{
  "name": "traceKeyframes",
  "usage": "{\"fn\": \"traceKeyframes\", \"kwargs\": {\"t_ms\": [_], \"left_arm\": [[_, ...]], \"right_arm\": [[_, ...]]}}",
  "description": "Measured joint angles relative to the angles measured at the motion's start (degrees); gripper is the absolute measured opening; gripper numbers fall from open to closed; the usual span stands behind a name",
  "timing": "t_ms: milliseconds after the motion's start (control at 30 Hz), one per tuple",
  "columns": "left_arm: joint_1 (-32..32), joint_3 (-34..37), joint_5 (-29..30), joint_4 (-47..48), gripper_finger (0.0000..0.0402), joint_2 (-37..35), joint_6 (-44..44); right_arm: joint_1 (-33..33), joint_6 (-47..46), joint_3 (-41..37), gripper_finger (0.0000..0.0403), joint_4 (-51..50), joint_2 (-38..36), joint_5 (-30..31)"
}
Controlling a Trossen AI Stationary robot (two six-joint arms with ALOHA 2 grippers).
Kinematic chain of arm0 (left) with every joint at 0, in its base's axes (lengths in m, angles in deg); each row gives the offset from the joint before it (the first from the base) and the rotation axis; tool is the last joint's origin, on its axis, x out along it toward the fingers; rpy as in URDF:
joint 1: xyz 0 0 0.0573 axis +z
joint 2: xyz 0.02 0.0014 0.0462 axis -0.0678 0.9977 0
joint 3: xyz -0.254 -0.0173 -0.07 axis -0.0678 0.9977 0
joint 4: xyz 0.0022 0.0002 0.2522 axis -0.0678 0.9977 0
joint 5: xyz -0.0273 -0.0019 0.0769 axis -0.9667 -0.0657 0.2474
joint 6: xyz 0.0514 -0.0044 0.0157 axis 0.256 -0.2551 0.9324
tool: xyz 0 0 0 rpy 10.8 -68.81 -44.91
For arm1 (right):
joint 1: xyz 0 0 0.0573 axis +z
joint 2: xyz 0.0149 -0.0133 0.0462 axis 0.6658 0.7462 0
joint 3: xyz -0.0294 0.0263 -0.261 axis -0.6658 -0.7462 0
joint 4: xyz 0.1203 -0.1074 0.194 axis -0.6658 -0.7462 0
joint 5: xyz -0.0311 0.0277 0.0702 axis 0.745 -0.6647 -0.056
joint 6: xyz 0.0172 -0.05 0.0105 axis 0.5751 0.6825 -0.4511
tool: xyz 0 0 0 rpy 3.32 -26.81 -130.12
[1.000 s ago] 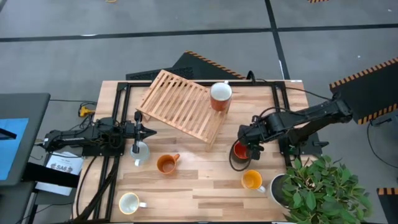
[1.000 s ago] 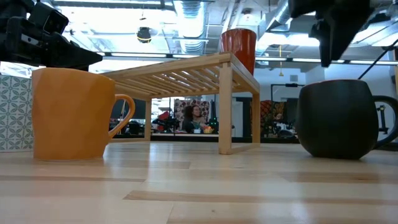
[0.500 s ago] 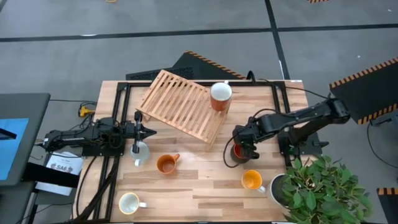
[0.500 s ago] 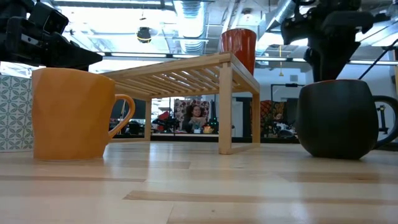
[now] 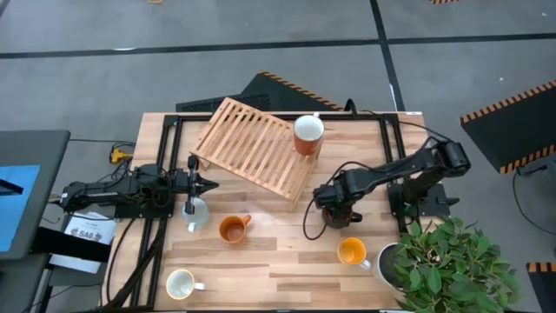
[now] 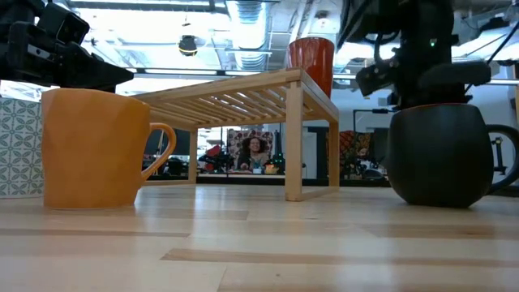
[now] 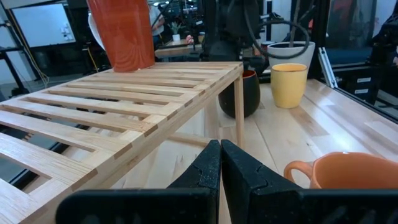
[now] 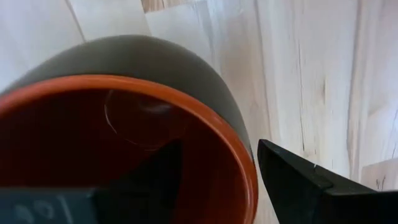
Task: Place coffee mugs
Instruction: Put the black orange mug on the shelf
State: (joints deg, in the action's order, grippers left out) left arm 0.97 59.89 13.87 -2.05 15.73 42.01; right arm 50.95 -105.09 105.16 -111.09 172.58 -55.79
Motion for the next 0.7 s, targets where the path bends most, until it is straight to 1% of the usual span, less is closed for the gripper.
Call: {"fn": "traceKeyframes", "kwargs": {"t_ms": [67,167,233,367,467,567,700], "left_arm": [[0.0,0.01,0.0,0.0,0.0,0.0,0.01],[0.0,0.01,0.0,0.0,0.0,0.0,-0.01],[0.0,0.0,0.0,0.0,0.0,0.0,0.01],[0.0,-0.02,0.0,0.0,0.0,0.0,-0.01],[0.0,-0.01,0.0,0.0,0.0,0.0,0.0],[0.0,0.01,0.0,0.0,0.0,0.02,0.01],[0.0,-0.02,-0.02,0.0,0.0,0.0,0.01]], "right_arm": [[0.0,0.31,0.0,0.0223,-0.3,0.8,-0.02],[0.01,0.65,0.0,0.0183,-0.99,0.9,-0.01],[0.0,0.66,0.0,0.0142,-1.58,0.36,0.0],[0.0,0.86,0.43,0.0044,-3.28,-1.98,0.05],[0.07,0.67,2.18,0.0044,-5.66,-4.58,-0.25],[-0.02,0.62,5.57,0.0044,-7.69,-6.57,-1.14],[0.0,0.81,13.46,0.0044,-10.18,-7.8,-3.17]]}}
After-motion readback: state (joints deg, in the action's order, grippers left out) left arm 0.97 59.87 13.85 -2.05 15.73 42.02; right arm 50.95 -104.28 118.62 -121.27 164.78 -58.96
